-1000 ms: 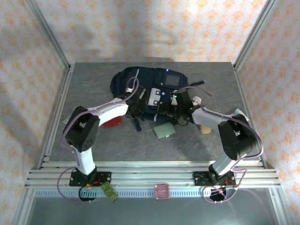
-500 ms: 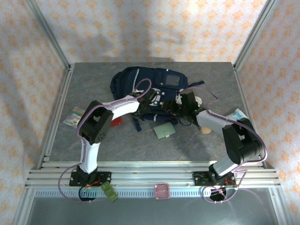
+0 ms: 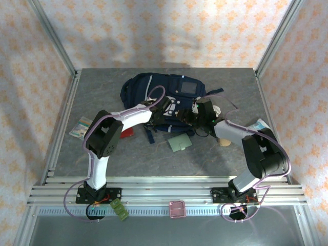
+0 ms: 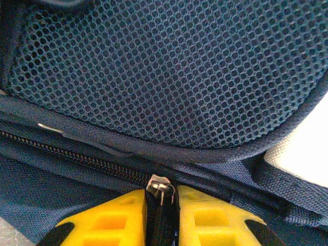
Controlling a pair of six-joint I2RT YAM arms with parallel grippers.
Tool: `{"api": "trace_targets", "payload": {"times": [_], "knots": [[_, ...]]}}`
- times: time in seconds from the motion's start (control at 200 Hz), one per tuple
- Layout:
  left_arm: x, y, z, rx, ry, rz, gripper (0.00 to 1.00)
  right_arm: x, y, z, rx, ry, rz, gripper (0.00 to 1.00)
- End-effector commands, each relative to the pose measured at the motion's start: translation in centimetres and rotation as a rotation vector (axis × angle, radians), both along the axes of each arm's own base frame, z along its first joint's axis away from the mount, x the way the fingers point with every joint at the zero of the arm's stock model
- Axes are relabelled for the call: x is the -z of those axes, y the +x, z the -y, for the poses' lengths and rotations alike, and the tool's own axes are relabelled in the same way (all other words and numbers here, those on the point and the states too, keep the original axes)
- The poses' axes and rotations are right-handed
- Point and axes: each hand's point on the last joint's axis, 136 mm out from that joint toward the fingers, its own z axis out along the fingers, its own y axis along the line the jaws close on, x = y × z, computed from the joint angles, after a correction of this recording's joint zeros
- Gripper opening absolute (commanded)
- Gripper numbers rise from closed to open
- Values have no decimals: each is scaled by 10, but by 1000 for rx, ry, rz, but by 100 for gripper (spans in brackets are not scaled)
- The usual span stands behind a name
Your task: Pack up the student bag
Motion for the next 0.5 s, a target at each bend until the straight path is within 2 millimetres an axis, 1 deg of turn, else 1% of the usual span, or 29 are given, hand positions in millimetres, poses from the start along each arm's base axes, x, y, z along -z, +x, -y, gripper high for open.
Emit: {"api": "trace_targets", "payload": {"times": [0.0,0.08,0.12,0.145,0.19,0.265,0.345,0.445,0.496], "knots": [[12,-20,2,42,-2,-86,19,2,3,1,18,11,5,41],[15,-22,6,48,-25,-91,18,3,4,2,25,9,2,41],[15,-23,8,51,-33,-95,12,4,4,2,30,9,-2,41],[16,-23,8,52,-36,-98,5,5,4,3,33,7,-5,41],[16,-24,8,56,-35,-100,0,5,5,2,34,9,-6,41],[17,-25,7,63,-29,-102,0,2,7,-1,29,7,-1,41],[14,-25,6,69,-21,-98,0,0,7,-11,2,-2,5,42],[1,-20,3,80,-1,-64,0,5,8,-27,-32,-37,-2,41],[-7,-17,0,88,19,-44,0,12,10,-32,-35,-57,-15,41]]}}
